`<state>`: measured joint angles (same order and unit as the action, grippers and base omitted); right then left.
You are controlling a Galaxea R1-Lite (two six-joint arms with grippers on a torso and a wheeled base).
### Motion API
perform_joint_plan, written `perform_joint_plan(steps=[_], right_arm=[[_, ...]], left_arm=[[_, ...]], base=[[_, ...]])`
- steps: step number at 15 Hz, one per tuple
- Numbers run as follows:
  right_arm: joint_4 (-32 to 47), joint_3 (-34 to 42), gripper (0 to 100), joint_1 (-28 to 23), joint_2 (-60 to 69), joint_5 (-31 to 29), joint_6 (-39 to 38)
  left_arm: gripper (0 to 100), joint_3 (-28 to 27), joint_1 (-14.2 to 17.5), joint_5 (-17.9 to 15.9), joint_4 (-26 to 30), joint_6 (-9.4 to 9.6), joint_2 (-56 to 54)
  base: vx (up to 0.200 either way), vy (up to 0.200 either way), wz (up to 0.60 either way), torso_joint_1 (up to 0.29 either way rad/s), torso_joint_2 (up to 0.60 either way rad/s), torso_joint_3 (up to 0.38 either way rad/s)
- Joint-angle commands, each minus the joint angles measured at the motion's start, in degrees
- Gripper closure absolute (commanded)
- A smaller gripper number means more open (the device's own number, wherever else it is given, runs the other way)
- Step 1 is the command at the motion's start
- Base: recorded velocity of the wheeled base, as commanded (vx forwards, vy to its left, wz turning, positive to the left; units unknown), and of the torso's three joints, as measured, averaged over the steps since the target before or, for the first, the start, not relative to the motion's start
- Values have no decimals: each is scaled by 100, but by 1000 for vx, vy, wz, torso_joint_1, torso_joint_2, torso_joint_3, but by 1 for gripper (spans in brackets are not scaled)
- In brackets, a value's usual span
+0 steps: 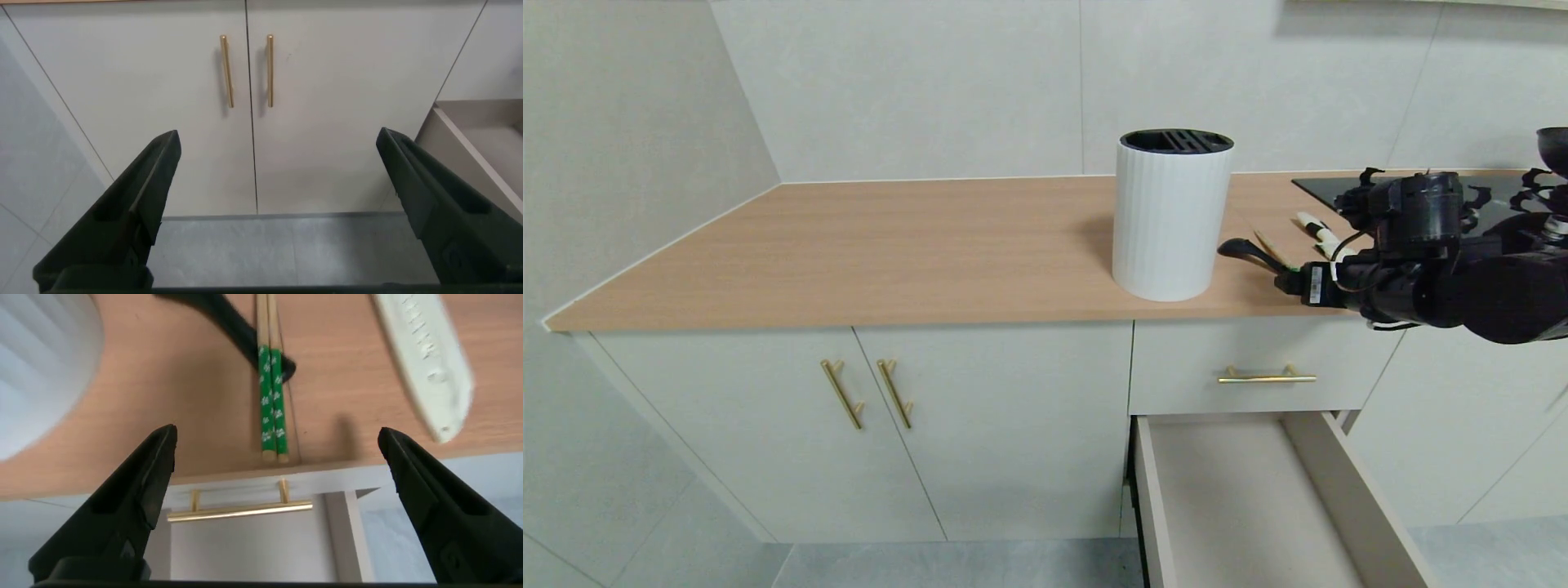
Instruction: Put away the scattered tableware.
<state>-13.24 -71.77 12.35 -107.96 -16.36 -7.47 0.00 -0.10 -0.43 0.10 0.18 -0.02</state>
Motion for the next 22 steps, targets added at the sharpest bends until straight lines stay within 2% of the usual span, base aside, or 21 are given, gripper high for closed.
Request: perform_joint_plan(steps=[1,7,8,18,22], right_arm=[[-126,-4,0,-4,-173,-8,0],[-311,5,0,-13,-278,-8,9],[-311,5,100,-22,-287,-8,9],[-267,181,100,-13,152,19,-9],[471,506,100,75,1242,142,-9]], left_arm=[[0,0,1,-1,-1,-1,2],[0,0,1,-1,-1,-1,2],[0,0,1,-1,-1,-1,2],[0,0,1,-1,-1,-1,2],[0,0,1,-1,-1,-1,2]], base=[[0,0,0,0,0,0],[0,0,0,0,0,0],[0,0,0,0,0,0],[0,0,0,0,0,0],[0,0,0,0,0,0]])
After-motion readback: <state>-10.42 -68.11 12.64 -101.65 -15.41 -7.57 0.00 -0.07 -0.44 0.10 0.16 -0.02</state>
